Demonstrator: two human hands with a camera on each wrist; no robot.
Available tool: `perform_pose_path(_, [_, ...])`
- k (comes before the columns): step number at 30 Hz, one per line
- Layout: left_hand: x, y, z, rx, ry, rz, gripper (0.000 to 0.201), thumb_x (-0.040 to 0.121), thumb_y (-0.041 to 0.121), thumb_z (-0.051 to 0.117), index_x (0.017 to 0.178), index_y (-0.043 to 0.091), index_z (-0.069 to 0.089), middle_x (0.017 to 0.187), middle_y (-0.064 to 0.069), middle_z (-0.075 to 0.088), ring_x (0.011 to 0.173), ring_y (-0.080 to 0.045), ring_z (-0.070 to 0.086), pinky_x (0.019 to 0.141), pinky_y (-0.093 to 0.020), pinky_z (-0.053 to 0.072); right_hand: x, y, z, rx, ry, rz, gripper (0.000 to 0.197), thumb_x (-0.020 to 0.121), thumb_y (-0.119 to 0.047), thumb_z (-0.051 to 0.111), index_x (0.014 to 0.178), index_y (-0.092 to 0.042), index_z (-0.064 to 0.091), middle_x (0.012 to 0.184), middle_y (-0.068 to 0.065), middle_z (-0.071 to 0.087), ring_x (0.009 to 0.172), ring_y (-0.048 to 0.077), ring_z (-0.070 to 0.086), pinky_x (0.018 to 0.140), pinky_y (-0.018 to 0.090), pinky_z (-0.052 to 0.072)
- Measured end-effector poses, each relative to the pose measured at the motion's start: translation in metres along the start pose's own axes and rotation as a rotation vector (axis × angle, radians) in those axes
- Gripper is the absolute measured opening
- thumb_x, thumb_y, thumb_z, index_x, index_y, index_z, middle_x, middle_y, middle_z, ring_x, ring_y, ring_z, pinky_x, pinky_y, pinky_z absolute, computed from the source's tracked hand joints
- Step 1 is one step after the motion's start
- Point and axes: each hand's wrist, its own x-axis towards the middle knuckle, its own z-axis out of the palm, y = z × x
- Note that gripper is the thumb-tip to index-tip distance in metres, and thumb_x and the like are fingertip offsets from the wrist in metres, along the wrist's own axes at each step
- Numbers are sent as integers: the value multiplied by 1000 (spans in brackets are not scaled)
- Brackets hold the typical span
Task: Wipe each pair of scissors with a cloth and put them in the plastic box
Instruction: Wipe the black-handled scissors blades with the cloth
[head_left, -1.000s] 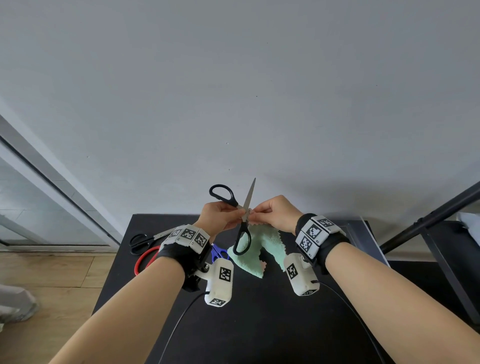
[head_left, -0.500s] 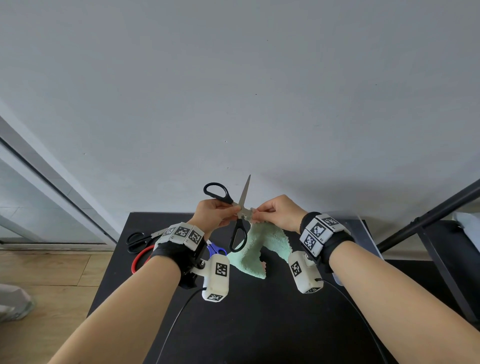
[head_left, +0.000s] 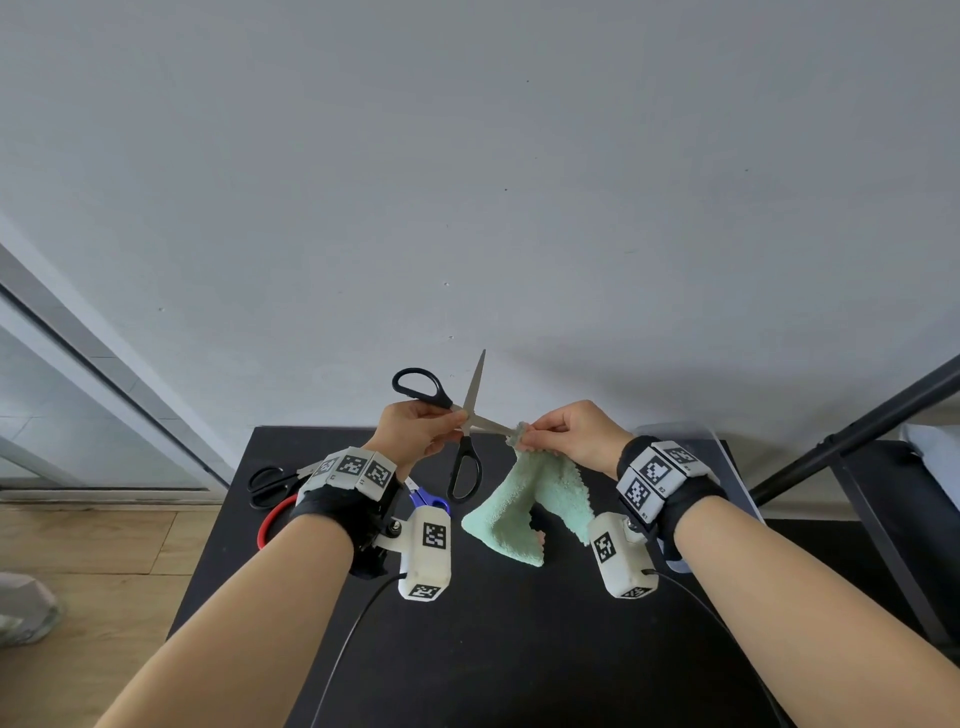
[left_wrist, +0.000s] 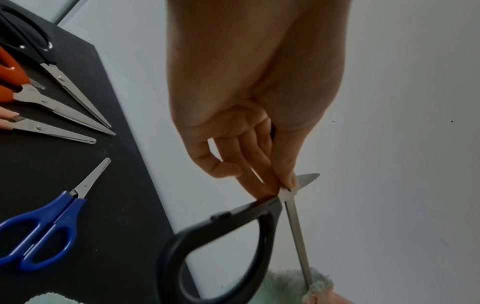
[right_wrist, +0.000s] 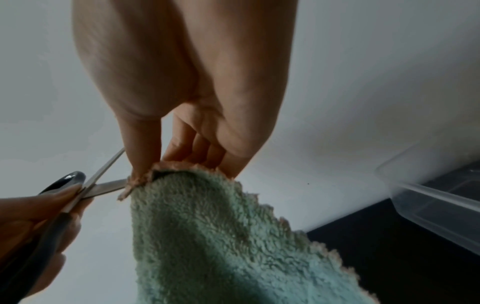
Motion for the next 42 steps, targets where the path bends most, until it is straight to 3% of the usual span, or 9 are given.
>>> perform_pose_path(4, [3,-6,-10,-74,61,-33,12,84,7,69,93,6,62,80,-3,68,56,-4,66,57,-16,44,-5,13,-3,35,92,70,16,85,-20,70,90,-5,74,66,6,60,49,5,47,52,12,38])
perform_pose_path(8, [5,-10,-18,-170,79,-75,16,84,11,70,99,6,65,78,1,72,62,-4,67,68,-20,46,-12,20,7,339,186,126,9,84,-15,70,89,-8,73,83,13,67,67,15,56,66,23,50])
perform_pose_path(11, [4,-13,-16,-239,62,-103,27,84,13,70,108,3,65,88,-3,73,68,-7,68,68,-21,48,-12,20,22,582,199,160,21,84,-10,70,101,2,69,97,18,70,80,21,65,69,25,56])
perform_pose_path(14, [2,-16,-12,-291,50,-119,29,84,12,71,111,3,64,88,-4,72,69,-7,68,71,-21,49,-14,15,32,769,192,179,16,85,-7,67,99,3,68,92,15,71,74,19,69,66,26,56])
perform_pose_path(19, [-5,-21,-6,-309,10,-130,21,83,13,71,101,4,67,81,-1,72,69,-7,68,71,-20,50,-15,9,45,952,190,201,11,86,-5,65,95,0,68,91,16,70,78,23,68,77,31,58])
perform_pose_path(24, [-11,-27,1,-319,6,-140,17,83,11,71,97,3,69,78,-2,71,71,-10,69,71,-20,50,-18,-1,59,1114,161,205,17,87,1,61,103,8,64,84,15,70,70,21,66,70,28,58])
perform_pose_path(31, [-18,-31,4,-350,-35,-143,14,84,10,69,96,3,69,83,-3,71,72,-10,69,71,-19,51,-20,-11,70,1190,118,202,17,84,10,60,101,12,62,77,13,69,61,14,67,59,21,56])
perform_pose_path(37, [-21,-30,6,-356,-56,-142,6,85,10,67,91,6,69,78,0,73,72,-8,69,71,-20,49,-17,-13,77,1180,119,220,10,87,7,59,95,11,63,84,16,55,74,22,54,69,25,57])
perform_pose_path(42, [-20,-33,6,-389,-55,-118,8,84,10,68,91,6,69,80,-2,74,75,-11,69,75,-23,49,-17,-16,77,1162,122,209,14,86,4,62,98,10,65,74,13,63,65,18,63,65,24,58])
